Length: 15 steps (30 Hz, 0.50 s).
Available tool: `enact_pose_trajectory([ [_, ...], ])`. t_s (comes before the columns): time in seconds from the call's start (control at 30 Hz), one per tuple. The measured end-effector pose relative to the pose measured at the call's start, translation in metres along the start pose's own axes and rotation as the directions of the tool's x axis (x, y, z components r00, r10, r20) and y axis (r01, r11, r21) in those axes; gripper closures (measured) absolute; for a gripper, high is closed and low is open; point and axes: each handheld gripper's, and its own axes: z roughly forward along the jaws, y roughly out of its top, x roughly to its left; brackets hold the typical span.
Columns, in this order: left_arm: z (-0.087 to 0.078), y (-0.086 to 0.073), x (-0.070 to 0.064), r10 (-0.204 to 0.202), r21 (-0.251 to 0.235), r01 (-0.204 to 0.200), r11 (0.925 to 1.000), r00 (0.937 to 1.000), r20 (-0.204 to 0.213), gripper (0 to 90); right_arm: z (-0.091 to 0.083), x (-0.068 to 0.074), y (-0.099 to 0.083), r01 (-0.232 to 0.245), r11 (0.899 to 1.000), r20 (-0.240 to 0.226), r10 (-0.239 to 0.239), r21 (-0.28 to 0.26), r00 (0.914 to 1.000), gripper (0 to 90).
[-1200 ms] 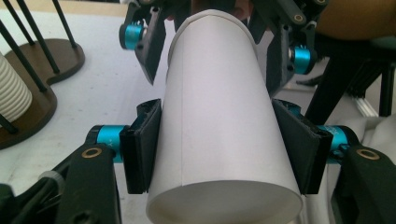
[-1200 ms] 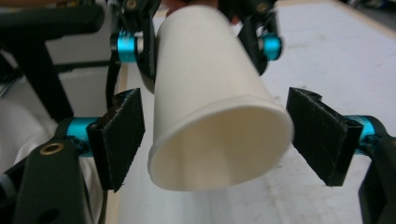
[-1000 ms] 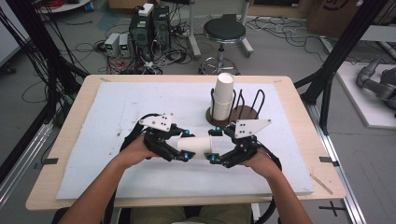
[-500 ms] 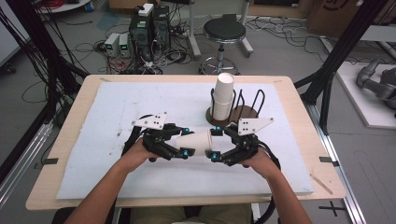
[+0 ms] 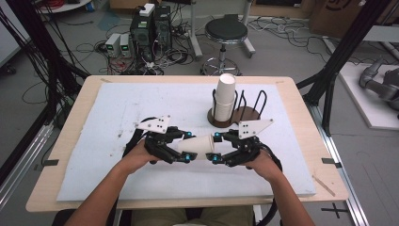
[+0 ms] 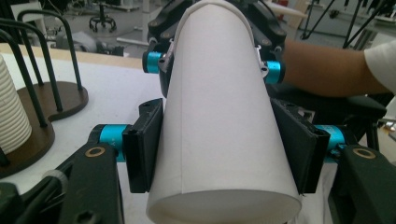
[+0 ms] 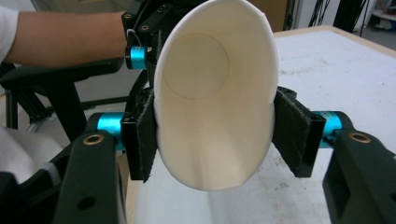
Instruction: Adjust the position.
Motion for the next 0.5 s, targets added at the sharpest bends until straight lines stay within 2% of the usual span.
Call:
enact_pose_trajectory([
  [0.13,0.001,-0.001,0.0,-0.019,0.046,0.02,0.9988,0.9998,-0.01,37.5,0.002,0.0,0.0,0.004,1.0,-0.001,-0.004,0.026,1.0,39.1],
  [0.17,0.002,0.0,-0.001,-0.013,0.078,0.015,0.9968,0.9996,-0.026,36.9,0.002,0.001,0.0,0.002,0.999,0.004,-0.002,0.035,1.0,38.8],
  [0.23,0.004,0.002,-0.003,-0.009,0.154,0.021,0.9878,0.9969,-0.078,25.9,0.005,0.002,0.001,0.016,0.997,0.026,-0.018,0.072,0.9995,38.5],
  [0.27,0.005,0.003,-0.004,0.005,0.197,0.014,0.9803,0.9956,-0.094,22.1,0.006,0.003,0.002,0.029,0.996,0.033,-0.032,0.088,0.999,38.4],
  [0.33,0.006,0.007,-0.006,0.064,0.278,-0.033,0.9599,0.9924,-0.105,21.6,0.009,0.005,0.003,0.032,0.992,0.045,-0.038,0.121,0.9982,38.4],
  [0.4,0.009,0.009,-0.009,0.102,0.329,-0.062,0.9422,0.9891,-0.106,21.7,0.011,0.007,0.005,0.047,0.984,0.064,-0.059,0.169,0.9962,38.3],
  [0.5,0.014,0.011,-0.012,0.141,0.389,-0.094,0.9164,0.9856,-0.094,22.5,0.017,0.009,0.006,0.068,0.977,0.071,-0.084,0.203,0.994,37.8],
])
